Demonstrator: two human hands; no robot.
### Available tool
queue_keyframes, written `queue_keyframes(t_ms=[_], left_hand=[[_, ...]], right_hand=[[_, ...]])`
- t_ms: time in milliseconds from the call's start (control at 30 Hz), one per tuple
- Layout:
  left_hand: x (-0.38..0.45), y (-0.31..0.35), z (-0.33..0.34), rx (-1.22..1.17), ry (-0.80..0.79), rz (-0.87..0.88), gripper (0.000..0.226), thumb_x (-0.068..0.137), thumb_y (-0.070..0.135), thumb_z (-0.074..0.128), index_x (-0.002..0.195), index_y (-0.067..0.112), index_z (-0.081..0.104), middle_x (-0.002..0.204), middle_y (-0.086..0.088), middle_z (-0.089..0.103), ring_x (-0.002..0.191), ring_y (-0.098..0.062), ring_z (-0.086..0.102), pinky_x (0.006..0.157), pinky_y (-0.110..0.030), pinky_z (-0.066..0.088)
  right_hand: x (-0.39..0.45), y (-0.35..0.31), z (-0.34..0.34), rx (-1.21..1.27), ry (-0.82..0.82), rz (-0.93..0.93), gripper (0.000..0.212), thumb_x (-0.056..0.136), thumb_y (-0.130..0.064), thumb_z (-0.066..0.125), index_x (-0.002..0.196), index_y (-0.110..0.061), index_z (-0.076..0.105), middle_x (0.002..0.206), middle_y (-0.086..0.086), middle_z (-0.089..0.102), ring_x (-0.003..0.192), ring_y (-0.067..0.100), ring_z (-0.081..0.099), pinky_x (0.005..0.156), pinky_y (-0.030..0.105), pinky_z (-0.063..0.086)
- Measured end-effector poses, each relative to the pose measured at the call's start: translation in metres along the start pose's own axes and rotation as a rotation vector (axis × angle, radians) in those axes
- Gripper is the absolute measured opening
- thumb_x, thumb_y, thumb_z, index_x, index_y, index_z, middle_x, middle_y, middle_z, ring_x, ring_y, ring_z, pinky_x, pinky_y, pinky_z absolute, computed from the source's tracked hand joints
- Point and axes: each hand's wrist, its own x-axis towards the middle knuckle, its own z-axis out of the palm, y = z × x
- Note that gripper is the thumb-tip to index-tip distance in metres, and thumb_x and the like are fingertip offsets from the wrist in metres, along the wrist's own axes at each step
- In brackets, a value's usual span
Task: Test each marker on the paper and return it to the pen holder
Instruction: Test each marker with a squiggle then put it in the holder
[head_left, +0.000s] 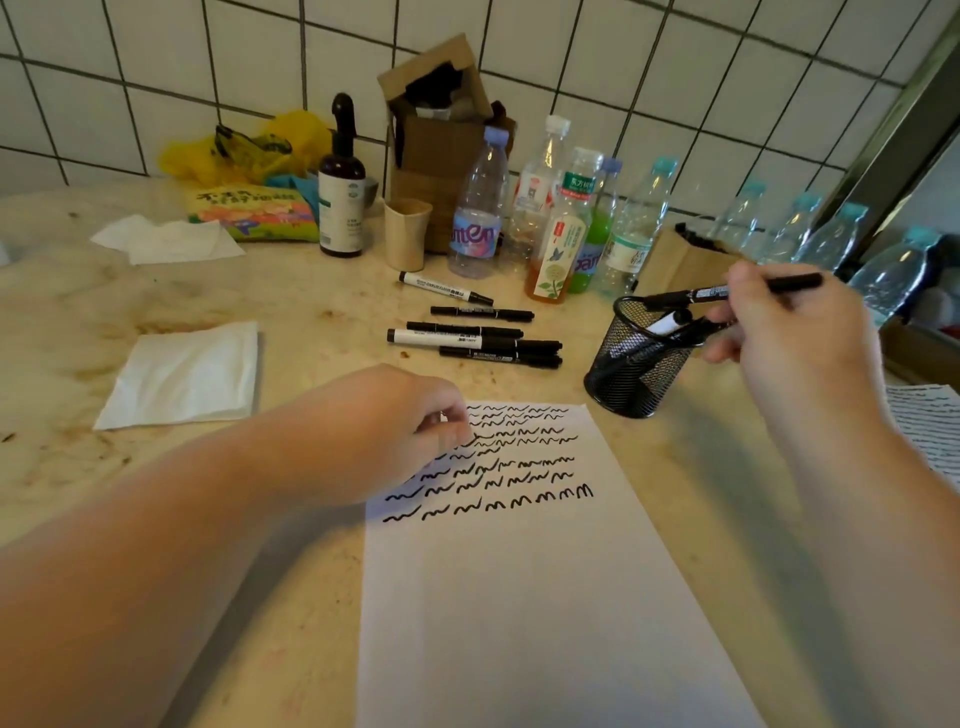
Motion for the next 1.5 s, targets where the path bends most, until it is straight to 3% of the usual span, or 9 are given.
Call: queue_keyframes(t_ms=[167, 300, 433, 567, 733, 833, 1200, 1333, 1500], left_hand=[[0.001, -0.001, -0.001, 0.013, 0.004, -0.008, 0.023, 0.095, 0.051, 0.048, 0.106, 0.04, 0.064, 0.08, 0.014, 0.069, 0.069, -0.004, 0.062, 0.065, -0.027, 0.053], [0.001, -0.003, -0.001, 0.01, -0.008, -0.015, 0.023, 0.095, 0.051, 0.048, 0.106, 0.04, 0.064, 0.079, 0.014, 0.069, 0.072, -0.005, 0.063, 0.07, -0.03, 0.055], [0.002, -0.004, -0.001, 0.039, -0.006, -0.032, 0.02, 0.095, 0.048, 0.05, 0.105, 0.04, 0.065, 0.077, 0.016, 0.066, 0.071, -0.002, 0.06, 0.063, -0.021, 0.049], [0.005, -0.003, 0.0, 0.084, -0.008, -0.038, 0.018, 0.097, 0.043, 0.05, 0.106, 0.04, 0.064, 0.075, 0.02, 0.061, 0.068, 0.003, 0.055, 0.055, -0.013, 0.035], [0.007, -0.005, 0.0, 0.108, -0.023, -0.037, 0.019, 0.096, 0.044, 0.05, 0.108, 0.04, 0.064, 0.082, 0.019, 0.064, 0.073, 0.002, 0.056, 0.062, -0.016, 0.044], [0.007, -0.007, 0.0, 0.118, -0.021, -0.016, 0.018, 0.095, 0.044, 0.05, 0.106, 0.04, 0.064, 0.083, 0.018, 0.064, 0.073, 0.002, 0.056, 0.06, -0.015, 0.041], [0.007, -0.007, -0.001, 0.121, -0.035, -0.011, 0.017, 0.095, 0.043, 0.051, 0.104, 0.039, 0.064, 0.084, 0.018, 0.064, 0.074, 0.001, 0.057, 0.063, -0.016, 0.043], [0.005, -0.007, -0.001, 0.098, -0.019, -0.028, 0.018, 0.094, 0.047, 0.051, 0.102, 0.039, 0.066, 0.08, 0.016, 0.067, 0.073, -0.001, 0.059, 0.067, -0.022, 0.05], [0.004, 0.001, -0.004, 0.064, 0.033, -0.061, 0.016, 0.094, 0.045, 0.052, 0.1, 0.039, 0.066, 0.082, 0.014, 0.067, 0.074, -0.002, 0.059, 0.065, -0.019, 0.047]], right_hand=[[0.022, -0.003, 0.007, -0.249, -0.097, 0.042, 0.029, 0.093, -0.049, 0.058, 0.084, -0.024, 0.07, 0.071, -0.01, 0.067, 0.065, 0.017, 0.066, 0.063, 0.031, 0.046], [0.025, -0.01, 0.018, -0.328, -0.082, 0.026, 0.036, 0.091, -0.052, 0.061, 0.117, -0.027, 0.062, 0.099, -0.005, 0.067, 0.089, 0.023, 0.066, 0.075, 0.034, 0.051], [0.005, -0.024, 0.031, -0.368, -0.018, -0.167, 0.029, 0.095, -0.043, 0.06, 0.12, -0.028, 0.059, 0.096, -0.006, 0.061, 0.077, 0.012, 0.057, 0.059, 0.023, 0.04], [-0.015, -0.024, 0.07, -0.476, -0.382, -0.396, 0.014, 0.098, -0.025, 0.059, 0.105, -0.017, 0.07, 0.099, -0.004, 0.061, 0.084, 0.011, 0.055, 0.066, 0.011, 0.036], [-0.016, -0.01, 0.126, -0.736, -0.747, -0.405, 0.039, 0.1, -0.022, 0.053, 0.138, -0.018, 0.056, 0.142, 0.0, 0.053, 0.131, 0.022, 0.042, 0.109, 0.037, 0.036], [-0.014, -0.006, 0.147, -0.84, -0.806, -0.418, 0.048, 0.101, -0.026, 0.051, 0.148, -0.019, 0.044, 0.158, -0.003, 0.037, 0.143, 0.025, 0.028, 0.115, 0.046, 0.032], [-0.02, -0.019, 0.164, -0.894, -0.573, -0.397, 0.03, 0.094, -0.034, 0.065, 0.121, -0.022, 0.067, 0.12, 0.003, 0.055, 0.111, 0.024, 0.047, 0.093, 0.039, 0.047], [-0.039, -0.043, 0.14, -0.582, -0.579, -0.113, 0.027, 0.094, -0.041, 0.063, 0.108, -0.019, 0.07, 0.093, 0.0, 0.068, 0.083, 0.018, 0.063, 0.068, 0.033, 0.055], [-0.075, -0.076, 0.108, -0.045, -0.636, 0.198, 0.013, 0.09, -0.034, 0.064, 0.098, -0.025, 0.061, 0.083, -0.006, 0.068, 0.072, 0.006, 0.06, 0.054, 0.026, 0.041]])
